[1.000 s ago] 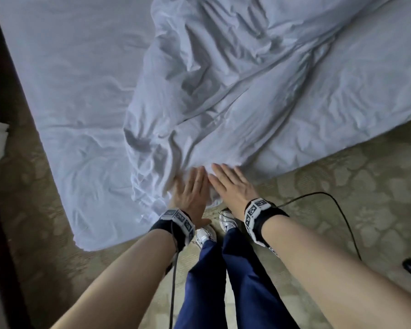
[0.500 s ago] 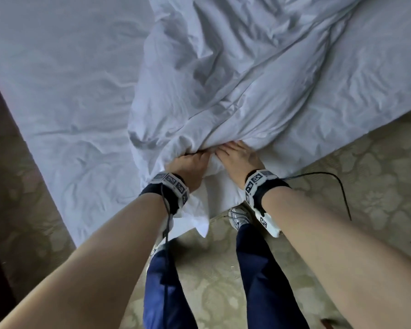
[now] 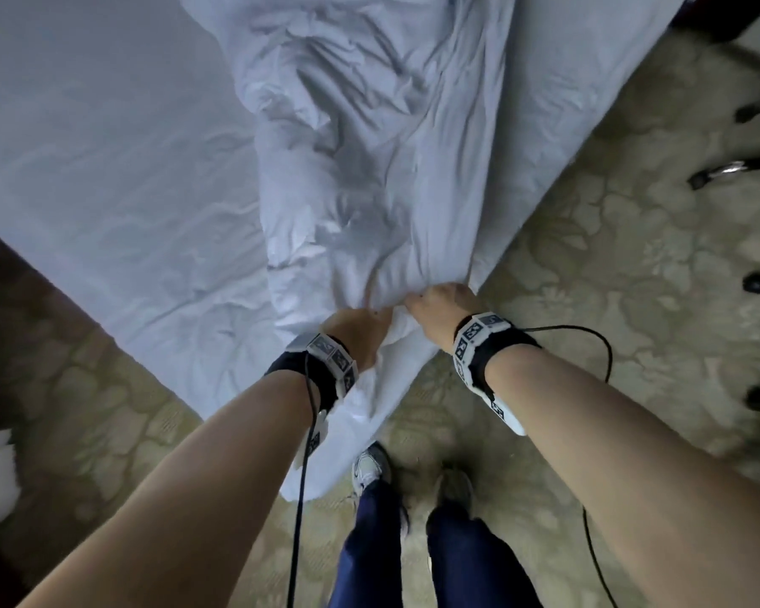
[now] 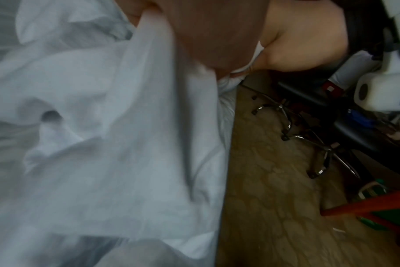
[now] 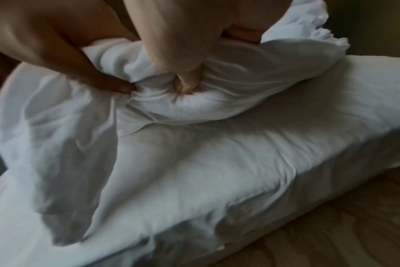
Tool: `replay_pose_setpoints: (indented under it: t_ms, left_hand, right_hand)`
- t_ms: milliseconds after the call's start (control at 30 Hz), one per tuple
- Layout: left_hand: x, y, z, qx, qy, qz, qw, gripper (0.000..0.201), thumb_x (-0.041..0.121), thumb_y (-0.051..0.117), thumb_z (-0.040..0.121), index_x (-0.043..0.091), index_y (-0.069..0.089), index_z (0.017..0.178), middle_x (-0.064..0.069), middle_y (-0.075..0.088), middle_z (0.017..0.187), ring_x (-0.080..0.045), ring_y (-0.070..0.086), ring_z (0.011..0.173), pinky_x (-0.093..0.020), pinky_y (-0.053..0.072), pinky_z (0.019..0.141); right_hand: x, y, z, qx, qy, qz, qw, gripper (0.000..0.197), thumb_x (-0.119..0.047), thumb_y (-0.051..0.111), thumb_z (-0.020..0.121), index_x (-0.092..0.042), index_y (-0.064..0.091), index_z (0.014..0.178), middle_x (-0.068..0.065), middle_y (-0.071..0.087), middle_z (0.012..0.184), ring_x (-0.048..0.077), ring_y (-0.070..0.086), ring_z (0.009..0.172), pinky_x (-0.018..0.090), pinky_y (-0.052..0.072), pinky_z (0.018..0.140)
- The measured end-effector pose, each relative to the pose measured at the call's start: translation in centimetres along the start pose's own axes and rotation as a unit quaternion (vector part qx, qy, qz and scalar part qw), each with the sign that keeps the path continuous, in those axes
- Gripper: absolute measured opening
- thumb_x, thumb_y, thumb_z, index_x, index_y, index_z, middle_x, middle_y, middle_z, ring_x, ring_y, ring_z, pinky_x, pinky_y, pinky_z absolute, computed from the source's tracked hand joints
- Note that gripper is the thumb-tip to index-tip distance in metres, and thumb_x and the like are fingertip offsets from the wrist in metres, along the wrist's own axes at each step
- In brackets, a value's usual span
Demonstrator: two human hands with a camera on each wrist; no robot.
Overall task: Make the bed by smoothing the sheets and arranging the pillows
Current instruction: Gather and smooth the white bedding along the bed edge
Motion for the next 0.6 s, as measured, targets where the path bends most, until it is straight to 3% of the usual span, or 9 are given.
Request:
replay_pose_setpoints:
  t_ms: [100, 300, 400, 600]
  left_hand:
    - [1.7, 0.2, -2.6, 0.004, 0.015, 0.019, 1.0, 0.06, 0.016, 0.06, 0.091, 0.007, 0.031, 0.143, -0.017, 0.063, 0.119, -0.038, 0.063, 0.105, -0.044, 0.051, 0.084]
    - [4.0, -0.8, -8.3, 0.012, 0.009, 0.068, 0.998, 0.045, 0.021, 0.061, 0.091, 0.008, 0.04, 0.128, -0.013, 0.063, 0.113, -0.035, 0.064, 0.098, -0.043, 0.053, 0.081]
    - [5.7, -0.7, -11.6, 0.013, 0.003, 0.075, 0.997, 0.038, 0.019, 0.058, 0.091, 0.008, 0.042, 0.123, -0.014, 0.063, 0.11, -0.035, 0.064, 0.097, -0.044, 0.053, 0.084]
    - [8.6, 0.7, -19.3, 0.008, -0.034, 0.092, 0.995, 0.034, 0.018, 0.056, 0.092, 0.008, 0.044, 0.122, -0.015, 0.062, 0.112, -0.036, 0.064, 0.099, -0.041, 0.05, 0.076]
  right_hand:
    - [-1.3, -0.2, -3.5, 0.0, 0.014, 0.015, 1.0, 0.033, -0.004, 0.056, 0.086, -0.008, 0.058, 0.118, 0.012, 0.067, 0.098, 0.032, 0.066, 0.091, 0.035, 0.05, 0.07]
    - [-4.3, -1.6, -10.1, 0.057, 0.056, 0.039, 0.996, 0.035, 0.001, 0.05, 0.086, -0.006, 0.055, 0.12, 0.017, 0.065, 0.097, 0.041, 0.063, 0.092, 0.04, 0.05, 0.069]
    - [-6.1, -1.8, -13.6, 0.069, 0.067, 0.067, 0.993, 0.029, 0.002, 0.049, 0.086, -0.005, 0.055, 0.114, 0.019, 0.064, 0.097, 0.041, 0.063, 0.092, 0.038, 0.049, 0.068]
    - [-11.4, -1.0, -20.1, 0.1, 0.07, 0.144, 0.982, 0.02, 0.0, 0.048, 0.087, -0.008, 0.05, 0.105, 0.018, 0.061, 0.088, 0.038, 0.062, 0.085, 0.035, 0.046, 0.062]
Point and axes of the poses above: each hand's wrist, its own z-axis towards the middle knuckle, its own y-axis out of the palm, x = y × z, the point moved 1 cm from there along z, towards the middle knuckle
